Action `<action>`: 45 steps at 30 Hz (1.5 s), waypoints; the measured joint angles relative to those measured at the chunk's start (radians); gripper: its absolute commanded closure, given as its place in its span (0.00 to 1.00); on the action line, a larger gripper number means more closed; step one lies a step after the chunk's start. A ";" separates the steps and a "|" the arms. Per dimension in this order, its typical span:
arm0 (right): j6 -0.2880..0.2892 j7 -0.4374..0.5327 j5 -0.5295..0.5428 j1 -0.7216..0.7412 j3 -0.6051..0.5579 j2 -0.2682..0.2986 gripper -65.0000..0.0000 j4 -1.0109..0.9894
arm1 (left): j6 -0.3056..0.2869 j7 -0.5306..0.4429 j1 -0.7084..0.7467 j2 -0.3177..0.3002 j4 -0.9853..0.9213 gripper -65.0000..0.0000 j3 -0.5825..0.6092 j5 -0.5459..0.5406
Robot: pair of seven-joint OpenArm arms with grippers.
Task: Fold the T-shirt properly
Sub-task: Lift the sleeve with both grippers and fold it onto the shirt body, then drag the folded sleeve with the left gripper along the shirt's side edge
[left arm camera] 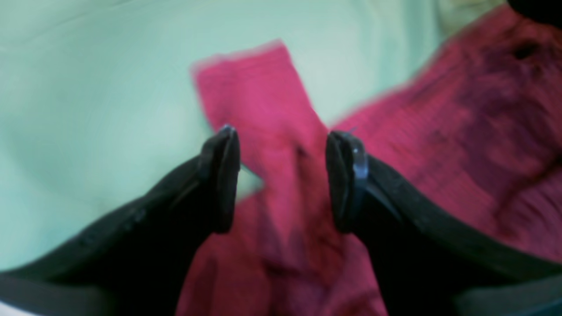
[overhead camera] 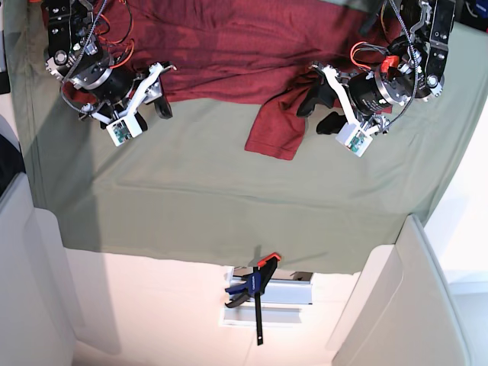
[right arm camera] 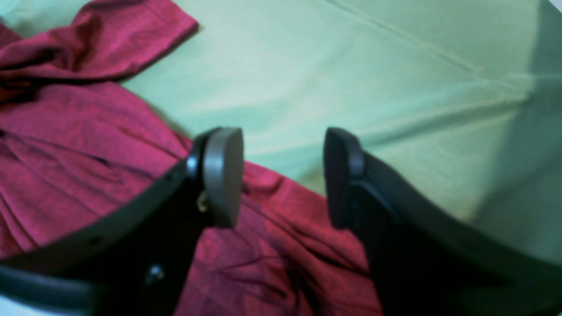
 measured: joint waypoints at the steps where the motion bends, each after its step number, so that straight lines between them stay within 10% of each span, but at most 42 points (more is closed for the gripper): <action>1: 0.000 0.000 0.000 0.000 0.000 0.000 0.54 0.000 | 0.020 -0.029 -0.019 0.001 -0.004 0.47 0.000 0.008; 14: 0.000 -0.004 0.002 -0.005 0.000 0.000 0.54 0.000 | 0.040 -0.081 -0.311 0.151 -0.554 0.47 -0.004 0.087; 27: 0.000 -0.008 0.000 -0.005 0.000 0.000 0.54 0.000 | 0.028 -0.145 -0.313 0.196 -0.675 0.47 -0.004 0.132; 32: 0.000 -0.007 0.000 -0.005 0.000 0.000 0.54 0.000 | 0.029 -0.142 -0.312 0.196 -0.677 1.00 -0.004 0.138; 45: 0.000 -0.032 -0.033 -0.005 -0.001 0.015 0.54 0.000 | -0.092 -0.016 -0.229 0.061 -0.212 1.00 -0.046 -0.131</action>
